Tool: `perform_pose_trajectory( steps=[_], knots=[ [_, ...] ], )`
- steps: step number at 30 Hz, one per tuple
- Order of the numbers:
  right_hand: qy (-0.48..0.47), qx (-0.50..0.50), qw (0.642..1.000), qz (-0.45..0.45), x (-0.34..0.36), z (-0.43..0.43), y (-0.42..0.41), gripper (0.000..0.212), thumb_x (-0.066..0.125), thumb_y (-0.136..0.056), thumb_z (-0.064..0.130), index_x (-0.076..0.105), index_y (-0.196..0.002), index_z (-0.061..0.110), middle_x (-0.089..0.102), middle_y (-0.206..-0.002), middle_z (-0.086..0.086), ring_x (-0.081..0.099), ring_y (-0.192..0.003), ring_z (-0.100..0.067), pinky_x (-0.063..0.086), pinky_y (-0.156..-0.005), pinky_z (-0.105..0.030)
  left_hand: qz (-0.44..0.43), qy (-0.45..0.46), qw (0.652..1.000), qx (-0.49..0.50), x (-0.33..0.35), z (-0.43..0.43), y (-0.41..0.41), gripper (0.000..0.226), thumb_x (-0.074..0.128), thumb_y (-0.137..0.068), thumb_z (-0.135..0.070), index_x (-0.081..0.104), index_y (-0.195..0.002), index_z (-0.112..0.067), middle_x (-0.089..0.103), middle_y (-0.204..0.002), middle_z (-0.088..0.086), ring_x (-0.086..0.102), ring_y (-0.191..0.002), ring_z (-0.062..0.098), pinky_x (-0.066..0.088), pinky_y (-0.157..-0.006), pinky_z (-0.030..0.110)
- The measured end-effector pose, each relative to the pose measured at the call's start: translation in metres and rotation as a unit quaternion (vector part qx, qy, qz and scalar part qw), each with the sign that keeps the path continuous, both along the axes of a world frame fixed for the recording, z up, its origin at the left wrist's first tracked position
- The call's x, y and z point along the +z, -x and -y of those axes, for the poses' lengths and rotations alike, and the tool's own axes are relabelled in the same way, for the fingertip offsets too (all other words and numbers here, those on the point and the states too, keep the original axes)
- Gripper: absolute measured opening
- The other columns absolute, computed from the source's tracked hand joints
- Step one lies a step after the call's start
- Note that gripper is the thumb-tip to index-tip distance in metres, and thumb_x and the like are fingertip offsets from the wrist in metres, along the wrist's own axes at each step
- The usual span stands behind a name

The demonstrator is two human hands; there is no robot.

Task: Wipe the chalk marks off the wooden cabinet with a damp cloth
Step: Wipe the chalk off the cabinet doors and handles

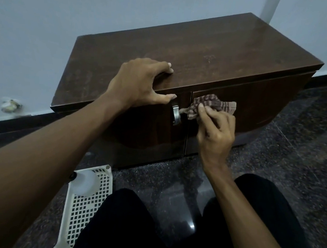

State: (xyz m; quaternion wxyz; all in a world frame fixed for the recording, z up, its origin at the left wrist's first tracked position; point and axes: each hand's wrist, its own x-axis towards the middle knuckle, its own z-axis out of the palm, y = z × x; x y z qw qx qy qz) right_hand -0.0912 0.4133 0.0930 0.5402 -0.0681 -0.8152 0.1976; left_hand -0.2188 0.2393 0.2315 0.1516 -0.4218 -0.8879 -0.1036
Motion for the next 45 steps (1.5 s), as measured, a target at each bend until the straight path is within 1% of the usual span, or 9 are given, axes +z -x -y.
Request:
perform_pose_trajectory(
  steps=[3,8,16,23,26,34,37,41,45],
  knots=[
    [-0.025,-0.003,1.000,0.009,-0.002,-0.013,0.000,0.025,0.063,-0.094,-0.001,0.074,-0.115,0.008,0.070,-0.100,-0.010,0.061,-0.091,-0.029,0.053,-0.078,-0.031,-0.002,0.002,1.000,0.000,0.000,-0.001,0.000,0.069,0.061,-0.075,-0.074,0.064,-0.126,-0.029,0.068,-0.129,-0.009,0.065,-0.111,0.019,0.056,-0.086,0.049],
    [0.233,-0.005,0.971,-0.042,0.022,-0.040,0.003,0.027,0.064,-0.088,-0.002,0.072,-0.114,0.001,0.067,-0.103,-0.016,0.063,-0.097,-0.013,0.050,-0.087,-0.013,0.002,0.003,1.000,-0.006,0.001,0.000,0.000,0.070,0.060,-0.075,-0.075,0.064,-0.127,-0.028,0.066,-0.133,-0.010,0.064,-0.114,0.018,0.056,-0.087,0.049],
    [0.027,0.053,0.998,-0.002,0.016,0.018,0.011,0.026,0.067,-0.088,-0.001,0.075,-0.112,0.008,0.069,-0.097,-0.009,0.063,-0.090,-0.025,0.049,-0.082,-0.026,0.009,-0.004,1.000,-0.005,0.001,-0.001,-0.001,0.069,0.061,-0.074,-0.073,0.065,-0.125,-0.027,0.066,-0.134,-0.010,0.065,-0.113,0.019,0.055,-0.088,0.048],
    [0.143,0.041,0.989,-0.006,-0.016,0.047,0.010,0.027,0.069,-0.087,-0.003,0.073,-0.112,0.004,0.068,-0.101,-0.010,0.064,-0.095,-0.020,0.046,-0.094,-0.018,0.004,-0.009,1.000,-0.011,0.001,0.000,-0.001,0.066,0.064,-0.075,-0.072,0.065,-0.124,-0.027,0.066,-0.134,-0.010,0.065,-0.115,0.016,0.056,-0.089,0.048],
    [0.195,0.042,0.979,0.037,-0.041,0.051,0.005,0.027,0.067,-0.086,-0.005,0.071,-0.111,0.002,0.064,-0.104,-0.009,0.060,-0.099,-0.016,0.055,-0.089,-0.030,0.008,-0.010,1.000,-0.016,0.000,0.000,0.000,0.067,0.065,-0.076,-0.072,0.065,-0.125,-0.027,0.065,-0.135,-0.010,0.064,-0.117,0.016,0.056,-0.089,0.049],
    [0.428,-0.064,0.900,0.041,-0.063,0.024,0.004,0.027,0.060,-0.088,-0.003,0.065,-0.114,0.001,0.059,-0.106,-0.007,0.050,-0.092,0.001,0.047,-0.081,-0.011,0.006,-0.011,1.000,-0.022,0.000,-0.001,0.001,0.067,0.064,-0.076,-0.072,0.065,-0.125,-0.027,0.065,-0.135,-0.010,0.065,-0.116,0.016,0.057,-0.089,0.049],
    [0.472,-0.097,0.876,-0.004,-0.049,-0.002,0.007,0.026,0.060,-0.089,0.003,0.067,-0.114,0.007,0.062,-0.109,-0.003,0.059,-0.094,-0.005,0.052,-0.082,-0.019,0.005,-0.008,1.000,-0.025,0.000,0.000,0.001,0.067,0.063,-0.077,-0.072,0.064,-0.126,-0.026,0.065,-0.136,-0.010,0.065,-0.116,0.015,0.057,-0.088,0.048],
    [0.500,-0.037,0.865,-0.013,-0.035,0.006,0.008,0.027,0.062,-0.089,0.004,0.065,-0.114,0.015,0.065,-0.113,-0.005,0.063,-0.095,-0.001,0.051,-0.081,-0.013,0.003,-0.015,1.000,-0.027,-0.001,0.000,0.003,0.064,0.066,-0.077,-0.070,0.065,-0.124,-0.027,0.064,-0.135,-0.011,0.065,-0.113,0.014,0.057,-0.085,0.047],
    [0.614,0.045,0.788,-0.004,-0.031,0.031,0.007,0.026,0.064,-0.093,0.010,0.056,-0.112,0.027,0.065,-0.115,-0.001,0.065,-0.103,-0.012,0.056,-0.086,-0.023,-0.001,-0.013,0.999,-0.032,-0.002,0.000,0.005,0.062,0.069,-0.077,-0.068,0.065,-0.123,-0.026,0.065,-0.135,-0.010,0.066,-0.112,0.014,0.057,-0.086,0.047]
  ],
)
